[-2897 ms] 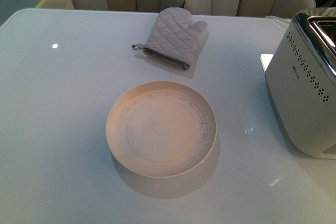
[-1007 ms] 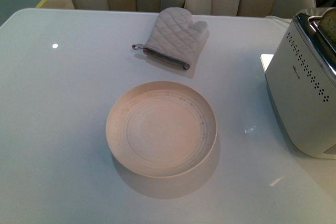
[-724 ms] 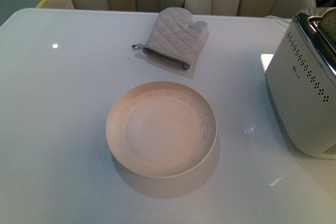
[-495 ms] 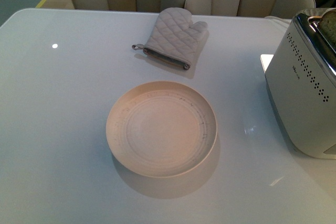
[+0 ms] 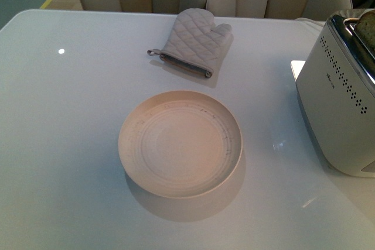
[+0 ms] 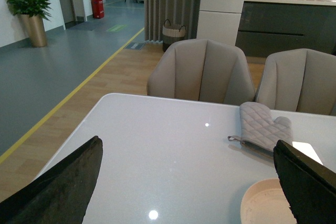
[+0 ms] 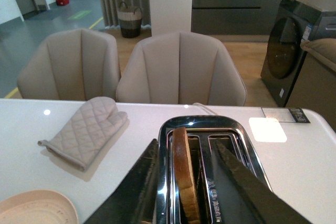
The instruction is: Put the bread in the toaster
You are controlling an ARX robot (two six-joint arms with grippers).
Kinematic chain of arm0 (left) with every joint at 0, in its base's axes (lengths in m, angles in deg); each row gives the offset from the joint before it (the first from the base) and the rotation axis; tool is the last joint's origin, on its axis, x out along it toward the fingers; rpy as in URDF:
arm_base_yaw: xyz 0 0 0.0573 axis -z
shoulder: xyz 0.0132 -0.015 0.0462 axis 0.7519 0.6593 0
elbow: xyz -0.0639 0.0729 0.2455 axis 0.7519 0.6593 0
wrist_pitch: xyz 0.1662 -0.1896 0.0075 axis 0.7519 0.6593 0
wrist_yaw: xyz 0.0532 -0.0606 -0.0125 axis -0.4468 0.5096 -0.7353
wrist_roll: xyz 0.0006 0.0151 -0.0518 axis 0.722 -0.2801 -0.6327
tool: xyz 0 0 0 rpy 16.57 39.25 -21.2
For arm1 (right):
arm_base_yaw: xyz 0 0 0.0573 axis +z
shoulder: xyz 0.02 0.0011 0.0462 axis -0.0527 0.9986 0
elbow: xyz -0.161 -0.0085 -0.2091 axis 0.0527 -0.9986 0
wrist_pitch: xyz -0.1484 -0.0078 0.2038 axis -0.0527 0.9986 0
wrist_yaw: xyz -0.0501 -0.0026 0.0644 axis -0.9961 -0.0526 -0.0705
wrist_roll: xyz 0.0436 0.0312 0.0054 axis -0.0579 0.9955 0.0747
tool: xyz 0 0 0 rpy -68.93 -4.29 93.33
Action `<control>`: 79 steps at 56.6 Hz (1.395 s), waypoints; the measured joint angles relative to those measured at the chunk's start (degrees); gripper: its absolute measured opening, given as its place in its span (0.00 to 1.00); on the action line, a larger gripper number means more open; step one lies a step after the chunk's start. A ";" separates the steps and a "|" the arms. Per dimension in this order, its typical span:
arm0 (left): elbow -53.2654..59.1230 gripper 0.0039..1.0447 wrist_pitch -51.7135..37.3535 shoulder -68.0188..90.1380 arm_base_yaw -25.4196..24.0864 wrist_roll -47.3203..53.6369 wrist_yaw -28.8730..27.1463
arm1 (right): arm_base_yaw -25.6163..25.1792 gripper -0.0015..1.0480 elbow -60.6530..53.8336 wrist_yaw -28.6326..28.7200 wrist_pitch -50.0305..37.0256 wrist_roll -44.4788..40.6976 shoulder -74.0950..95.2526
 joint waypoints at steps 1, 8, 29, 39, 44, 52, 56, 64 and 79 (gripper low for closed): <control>0.00 0.93 0.00 0.00 0.00 0.00 0.00 | 0.00 0.22 -0.50 0.00 0.02 0.00 -0.57; 0.00 0.93 0.00 0.00 0.00 0.00 0.00 | 0.00 0.02 -2.93 0.00 0.94 0.00 -3.96; 0.00 0.93 0.00 0.00 0.00 0.00 0.00 | 0.00 0.02 -7.61 0.00 6.49 0.02 -14.14; 0.00 0.93 0.00 0.00 0.00 0.00 0.00 | 0.00 0.02 -9.01 0.00 9.94 0.04 -18.95; 0.00 0.93 0.00 0.00 0.00 0.00 0.00 | 0.00 0.02 -10.23 0.02 9.25 0.07 -20.41; 0.00 0.93 0.02 0.00 0.00 0.00 0.00 | 0.00 0.02 -10.25 0.04 11.78 0.04 -23.56; 0.00 0.93 0.02 0.00 0.00 0.00 0.00 | 0.00 0.02 -10.25 0.07 13.49 0.04 -25.40; 0.00 0.93 0.02 0.00 0.00 0.00 0.00 | 0.00 0.02 -10.25 0.04 16.61 0.04 -28.48; 0.00 0.93 0.02 0.00 0.00 0.00 0.00 | 0.00 0.02 -10.25 0.04 22.34 0.04 -34.25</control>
